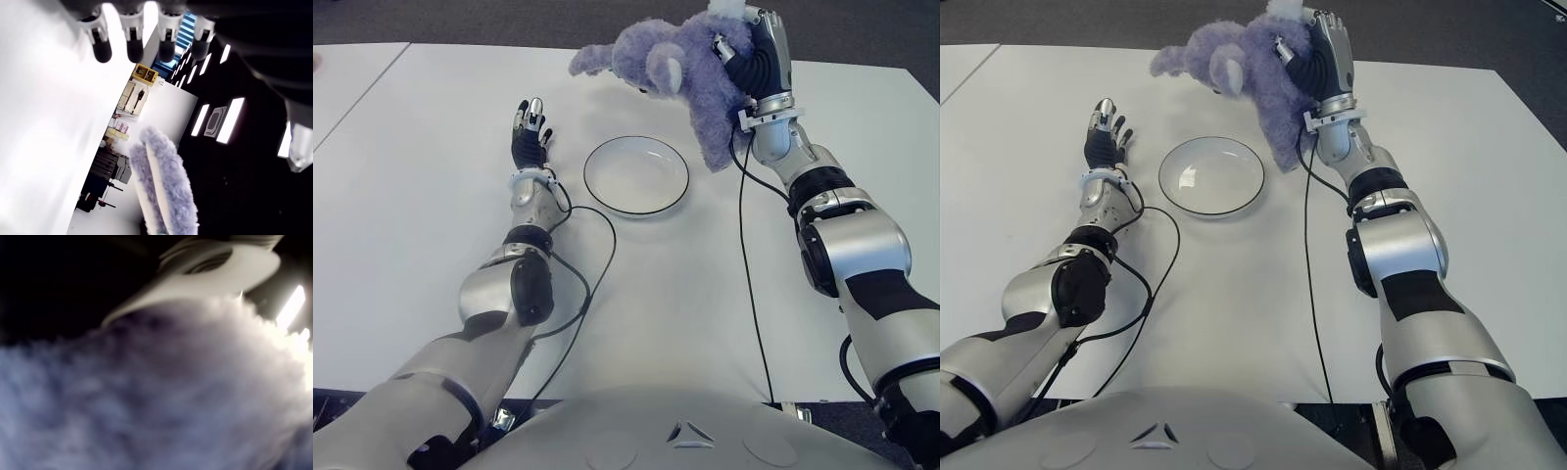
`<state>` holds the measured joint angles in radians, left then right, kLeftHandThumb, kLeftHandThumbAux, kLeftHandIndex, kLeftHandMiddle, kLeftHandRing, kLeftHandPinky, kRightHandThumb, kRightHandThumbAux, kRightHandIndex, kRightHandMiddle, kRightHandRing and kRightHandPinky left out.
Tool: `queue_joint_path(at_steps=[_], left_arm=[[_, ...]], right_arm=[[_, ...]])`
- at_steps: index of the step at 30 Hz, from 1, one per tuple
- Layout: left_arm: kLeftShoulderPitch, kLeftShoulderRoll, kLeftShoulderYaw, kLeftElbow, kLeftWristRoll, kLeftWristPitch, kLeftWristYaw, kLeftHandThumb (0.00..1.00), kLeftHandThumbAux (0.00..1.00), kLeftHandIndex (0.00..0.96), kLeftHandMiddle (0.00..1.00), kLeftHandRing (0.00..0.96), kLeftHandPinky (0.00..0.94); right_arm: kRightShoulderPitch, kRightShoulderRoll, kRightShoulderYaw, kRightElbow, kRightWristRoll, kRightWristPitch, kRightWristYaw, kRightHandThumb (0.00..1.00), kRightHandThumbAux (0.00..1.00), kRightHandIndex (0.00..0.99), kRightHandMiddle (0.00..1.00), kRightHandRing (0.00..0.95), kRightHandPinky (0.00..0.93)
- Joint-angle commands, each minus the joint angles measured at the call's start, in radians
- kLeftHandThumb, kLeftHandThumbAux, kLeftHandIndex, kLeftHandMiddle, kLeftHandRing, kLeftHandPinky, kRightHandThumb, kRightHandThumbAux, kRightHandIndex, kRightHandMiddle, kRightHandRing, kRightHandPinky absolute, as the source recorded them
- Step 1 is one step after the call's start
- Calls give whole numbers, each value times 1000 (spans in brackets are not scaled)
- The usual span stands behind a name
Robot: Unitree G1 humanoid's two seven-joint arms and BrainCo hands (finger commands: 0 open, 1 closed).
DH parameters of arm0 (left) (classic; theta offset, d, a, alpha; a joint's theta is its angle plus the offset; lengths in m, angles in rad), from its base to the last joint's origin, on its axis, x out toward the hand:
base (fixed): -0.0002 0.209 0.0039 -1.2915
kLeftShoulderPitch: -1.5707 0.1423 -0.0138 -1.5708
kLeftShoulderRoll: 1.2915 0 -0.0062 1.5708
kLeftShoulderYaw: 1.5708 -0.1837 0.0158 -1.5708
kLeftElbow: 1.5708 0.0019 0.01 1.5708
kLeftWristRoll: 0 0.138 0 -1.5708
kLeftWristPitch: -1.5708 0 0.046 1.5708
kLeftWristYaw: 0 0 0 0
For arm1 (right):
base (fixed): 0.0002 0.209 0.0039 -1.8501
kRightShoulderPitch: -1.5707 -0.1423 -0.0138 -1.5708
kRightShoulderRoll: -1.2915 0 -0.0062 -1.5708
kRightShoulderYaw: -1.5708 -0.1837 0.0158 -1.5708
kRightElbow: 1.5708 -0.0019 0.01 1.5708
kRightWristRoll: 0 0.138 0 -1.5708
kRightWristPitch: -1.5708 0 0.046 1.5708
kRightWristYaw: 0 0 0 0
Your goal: Put the doll into the plate.
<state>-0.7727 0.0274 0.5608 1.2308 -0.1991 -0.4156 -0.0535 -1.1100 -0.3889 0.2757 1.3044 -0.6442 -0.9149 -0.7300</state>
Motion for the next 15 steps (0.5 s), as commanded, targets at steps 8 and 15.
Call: queue_joint_path(at_steps=[8, 15], left_arm=[[199, -44, 61, 131, -48, 146, 12, 0, 534, 0, 71, 69, 74], [196, -47, 65, 131, -50, 146, 19, 0, 522, 0, 75, 74, 77]], right_arm=[[-46, 2, 56, -30, -62, -90, -139, 703, 723, 439, 857, 856, 845], [-51, 3, 56, -31, -52, -139, -132, 702, 724, 439, 850, 849, 833]])
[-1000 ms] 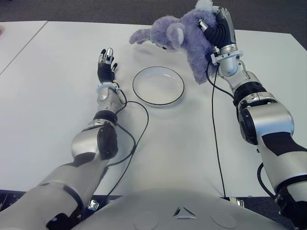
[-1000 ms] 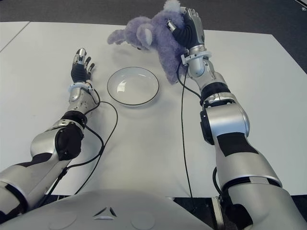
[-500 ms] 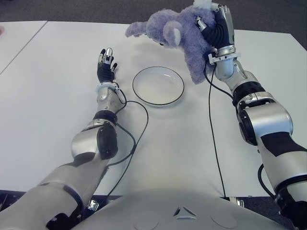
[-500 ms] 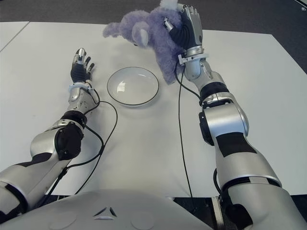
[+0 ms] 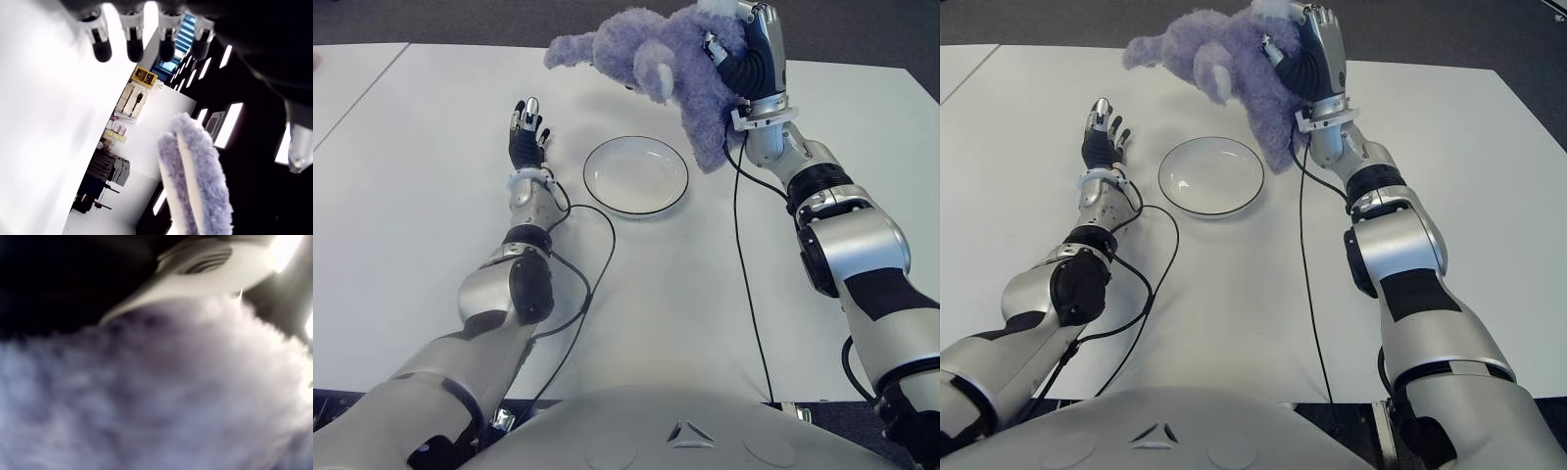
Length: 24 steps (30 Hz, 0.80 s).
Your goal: Put the doll into the plate.
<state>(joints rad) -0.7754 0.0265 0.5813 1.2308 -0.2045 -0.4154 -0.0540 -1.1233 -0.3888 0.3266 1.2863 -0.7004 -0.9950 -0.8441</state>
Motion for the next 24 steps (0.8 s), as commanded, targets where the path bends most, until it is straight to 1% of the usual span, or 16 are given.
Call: queue_joint_path(at_steps=[1, 9, 13, 17, 24], left_arm=[[198, -47, 45, 131, -44, 145, 21, 0, 521, 0, 74, 74, 78], [198, -50, 38, 131, -36, 142, 32, 0, 515, 0, 64, 69, 78], [199, -51, 38, 131, -36, 140, 32, 0, 513, 0, 61, 66, 79], [197, -51, 36, 131, -34, 142, 37, 0, 514, 0, 63, 69, 83], [196, -52, 35, 131, -33, 139, 35, 0, 509, 0, 61, 67, 83]], right_arm=[[-38, 4, 4, -12, 5, -63, -17, 702, 724, 439, 850, 848, 833], [-22, 32, 7, -16, 9, -125, -13, 702, 724, 438, 850, 846, 834], [-6, 42, 15, -19, -2, -143, -26, 702, 724, 438, 850, 845, 835], [16, 52, 46, -29, -44, -157, -75, 702, 725, 438, 850, 843, 836], [43, 66, 84, -31, -75, -172, -101, 702, 725, 438, 853, 849, 848]])
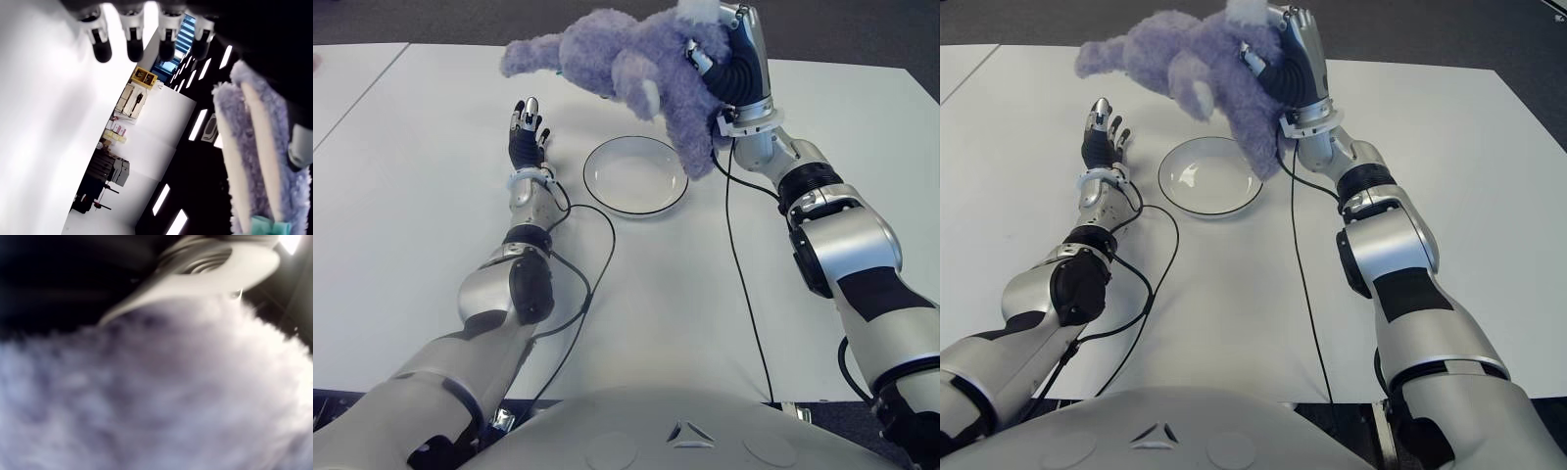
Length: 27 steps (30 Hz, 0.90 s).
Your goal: Put the doll into the plate.
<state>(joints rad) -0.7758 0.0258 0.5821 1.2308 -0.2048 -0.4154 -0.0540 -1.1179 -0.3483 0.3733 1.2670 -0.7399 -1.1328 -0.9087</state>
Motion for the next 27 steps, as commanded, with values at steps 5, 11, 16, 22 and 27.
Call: queue_joint_path(at_steps=[5, 11, 16, 22, 27], left_arm=[[197, -51, 28, 131, -26, 145, 40, 0, 510, 0, 62, 69, 85], [198, -50, 27, 132, -25, 147, 44, 0, 511, 0, 68, 76, 91], [197, -51, 28, 132, -26, 148, 43, 0, 511, 0, 69, 79, 93], [196, -52, 26, 131, -25, 146, 44, 0, 510, 0, 69, 80, 95], [193, -51, 23, 131, -22, 147, 47, 0, 509, 0, 75, 87, 99]], right_arm=[[74, 43, 63, 9, -34, -28, 20, 701, 724, 438, 861, 858, 857], [92, 48, 63, 25, 7, -36, 121, 701, 724, 437, 864, 860, 852], [120, 59, 45, 43, 55, -42, 240, 700, 725, 437, 867, 861, 861], [159, 67, 56, 58, 55, 4, 302, 700, 727, 437, 880, 875, 868], [172, 62, 64, 53, 48, 17, 334, 699, 728, 437, 889, 882, 876]])
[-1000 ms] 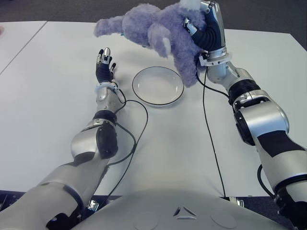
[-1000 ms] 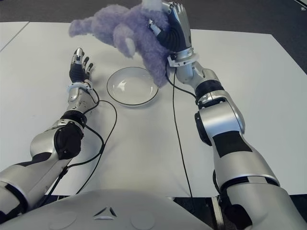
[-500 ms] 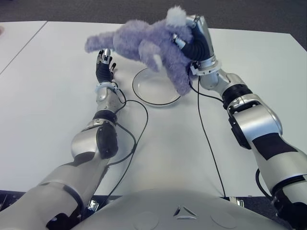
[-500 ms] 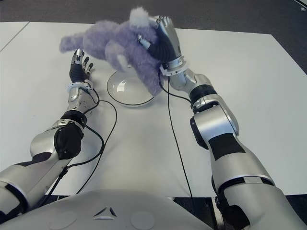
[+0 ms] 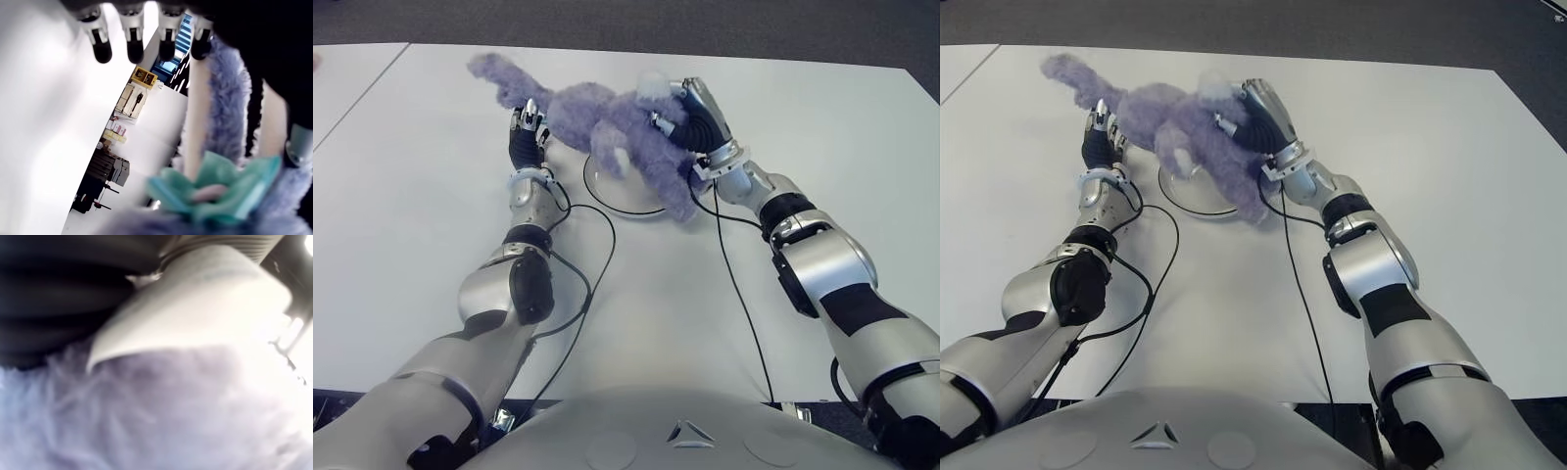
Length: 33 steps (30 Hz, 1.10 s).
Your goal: Put the doll into the plate.
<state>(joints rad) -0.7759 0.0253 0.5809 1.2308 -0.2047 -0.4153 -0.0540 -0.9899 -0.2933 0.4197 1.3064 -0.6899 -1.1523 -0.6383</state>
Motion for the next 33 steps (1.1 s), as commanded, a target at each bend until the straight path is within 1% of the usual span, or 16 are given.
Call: queue_joint_path(at_steps=[1, 3, 7, 17, 24, 28, 33], left_arm=[[192, -51, 24, 131, -22, 147, 48, 0, 508, 0, 76, 88, 99], [191, -51, 24, 131, -22, 147, 49, 0, 507, 0, 77, 88, 100], [195, -55, 24, 131, -22, 142, 48, 0, 504, 0, 75, 86, 102], [198, -54, 14, 131, -13, 134, 49, 0, 498, 0, 69, 79, 94], [199, -55, 14, 130, -15, 130, 44, 0, 490, 0, 61, 69, 90], [197, -55, 18, 131, -19, 139, 48, 0, 491, 0, 61, 69, 92], [197, -53, 17, 131, -18, 146, 48, 0, 498, 0, 66, 77, 99]], right_arm=[[47, 6, 19, 13, -4, 39, 68, 698, 728, 437, 890, 883, 874], [50, 5, 18, 11, -3, 41, 75, 698, 728, 437, 891, 884, 873], [57, 2, 16, 23, 8, 83, 141, 697, 728, 437, 887, 878, 863], [66, 4, 43, 16, -9, 114, 156, 699, 727, 438, 888, 880, 877], [60, 3, 70, 11, -23, 119, 163, 700, 725, 439, 886, 885, 885], [50, 2, 82, 14, -21, 144, 203, 702, 724, 440, 871, 873, 865], [47, 6, 77, 21, -4, 181, 247, 701, 725, 436, 840, 852, 843]])
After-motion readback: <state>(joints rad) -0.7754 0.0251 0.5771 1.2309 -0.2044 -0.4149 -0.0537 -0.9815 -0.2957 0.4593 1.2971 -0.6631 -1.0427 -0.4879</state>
